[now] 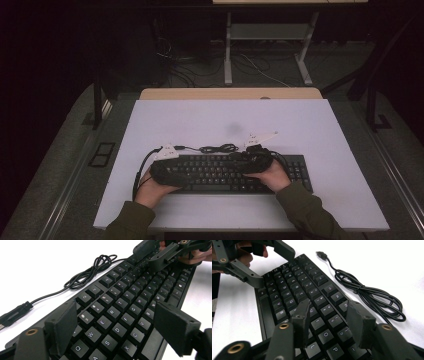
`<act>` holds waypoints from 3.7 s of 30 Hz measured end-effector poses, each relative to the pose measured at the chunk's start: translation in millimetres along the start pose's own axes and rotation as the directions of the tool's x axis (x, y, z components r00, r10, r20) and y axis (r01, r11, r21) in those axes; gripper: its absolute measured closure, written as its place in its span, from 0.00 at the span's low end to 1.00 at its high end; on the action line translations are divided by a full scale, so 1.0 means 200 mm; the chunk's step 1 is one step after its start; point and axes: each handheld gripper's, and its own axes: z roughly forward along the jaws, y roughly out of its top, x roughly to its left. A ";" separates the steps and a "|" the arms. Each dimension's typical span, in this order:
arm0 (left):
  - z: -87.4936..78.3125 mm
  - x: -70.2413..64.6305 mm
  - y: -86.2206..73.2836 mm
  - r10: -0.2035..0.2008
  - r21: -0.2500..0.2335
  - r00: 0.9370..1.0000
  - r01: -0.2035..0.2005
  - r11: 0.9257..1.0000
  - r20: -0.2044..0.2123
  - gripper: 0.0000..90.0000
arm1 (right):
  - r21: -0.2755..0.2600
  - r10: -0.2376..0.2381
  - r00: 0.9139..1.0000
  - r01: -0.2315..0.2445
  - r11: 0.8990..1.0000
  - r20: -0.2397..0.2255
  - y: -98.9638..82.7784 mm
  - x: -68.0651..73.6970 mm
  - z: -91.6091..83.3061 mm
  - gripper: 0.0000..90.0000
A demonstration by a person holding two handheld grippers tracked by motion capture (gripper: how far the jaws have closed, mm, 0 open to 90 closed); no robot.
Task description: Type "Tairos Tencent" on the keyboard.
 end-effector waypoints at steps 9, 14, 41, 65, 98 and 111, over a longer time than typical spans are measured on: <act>0.01 0.01 -0.01 -0.002 0.001 1.000 0.002 1.000 -0.004 0.08 | 0.006 -0.013 1.000 0.013 1.000 0.010 0.00 0.01 -0.01 0.85; 0.01 0.01 -0.01 -0.009 -0.004 1.000 0.009 1.000 -0.008 0.02 | 0.015 -0.017 1.000 0.017 1.000 0.010 0.00 0.00 0.00 0.95; 0.00 0.01 -0.01 -0.007 -0.003 1.000 0.007 1.000 -0.010 0.01 | 0.117 -0.054 0.999 0.053 0.992 0.005 -0.03 0.01 0.04 1.00; 0.00 0.01 0.00 -0.003 -0.003 1.000 0.003 1.000 -0.009 0.01 | 0.092 -0.063 0.998 0.062 0.994 0.012 -0.01 0.03 0.02 0.99; -0.03 0.02 0.00 0.005 -0.025 1.000 -0.006 1.000 -0.022 0.15 | 0.007 -0.003 0.998 0.003 1.000 0.067 -0.02 -0.02 -0.01 0.41; -0.08 0.04 -0.02 0.012 -0.032 1.000 -0.012 0.999 -0.009 0.37 | 0.003 0.001 0.997 -0.001 1.000 0.074 -0.02 -0.03 -0.01 0.37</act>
